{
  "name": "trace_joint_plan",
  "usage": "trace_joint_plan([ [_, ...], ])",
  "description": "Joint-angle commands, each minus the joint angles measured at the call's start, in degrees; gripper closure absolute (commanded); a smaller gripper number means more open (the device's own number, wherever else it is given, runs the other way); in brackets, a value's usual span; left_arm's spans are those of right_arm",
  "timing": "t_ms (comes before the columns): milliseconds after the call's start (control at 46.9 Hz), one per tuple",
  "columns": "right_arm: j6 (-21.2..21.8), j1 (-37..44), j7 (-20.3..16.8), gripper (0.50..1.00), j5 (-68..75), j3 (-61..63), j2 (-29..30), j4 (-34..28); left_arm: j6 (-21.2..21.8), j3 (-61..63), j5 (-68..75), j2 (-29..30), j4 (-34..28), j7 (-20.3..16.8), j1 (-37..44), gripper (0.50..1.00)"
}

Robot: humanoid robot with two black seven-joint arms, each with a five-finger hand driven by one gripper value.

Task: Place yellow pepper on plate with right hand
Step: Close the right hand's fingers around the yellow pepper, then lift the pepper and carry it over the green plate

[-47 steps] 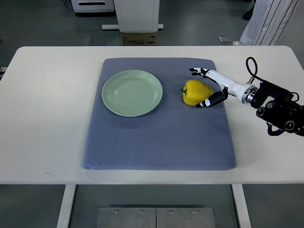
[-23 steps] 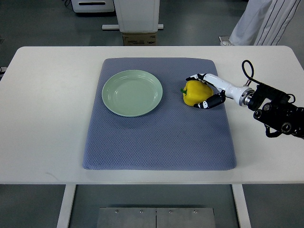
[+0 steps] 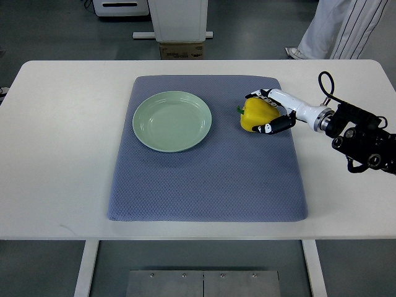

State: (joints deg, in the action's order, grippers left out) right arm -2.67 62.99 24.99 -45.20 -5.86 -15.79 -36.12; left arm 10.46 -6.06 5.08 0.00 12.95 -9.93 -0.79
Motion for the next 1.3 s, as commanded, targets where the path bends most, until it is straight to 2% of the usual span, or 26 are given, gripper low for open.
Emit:
trace_joint_plan([
  [0,-0.41,1.17,-0.55,1.000,0.11,0.32,0.23,-0.26,0.00,0.00,0.02,0.00,-0.03,0.00,0.00,0.500],
  [746,-0.41,8.99,-6.09,1.000,0.28,0.85,15.79,-0.26,0.00,0.00,-0.07,0.00,0.06,0.00,0.00,0.500],
  [938,-0.50,9.61,-7.58,1.000,0.37,0.85,15.79,-0.17,0.00,0.00,0.02,0.00,0.06,0.00,0.00,0.500],
  [1279,-0.50,9.34,-7.58,1.000,0.20,0.76,15.79,-0.52,0.00,0.00,0.02,0.00,-0.03,0.00,0.00,0.500],
])
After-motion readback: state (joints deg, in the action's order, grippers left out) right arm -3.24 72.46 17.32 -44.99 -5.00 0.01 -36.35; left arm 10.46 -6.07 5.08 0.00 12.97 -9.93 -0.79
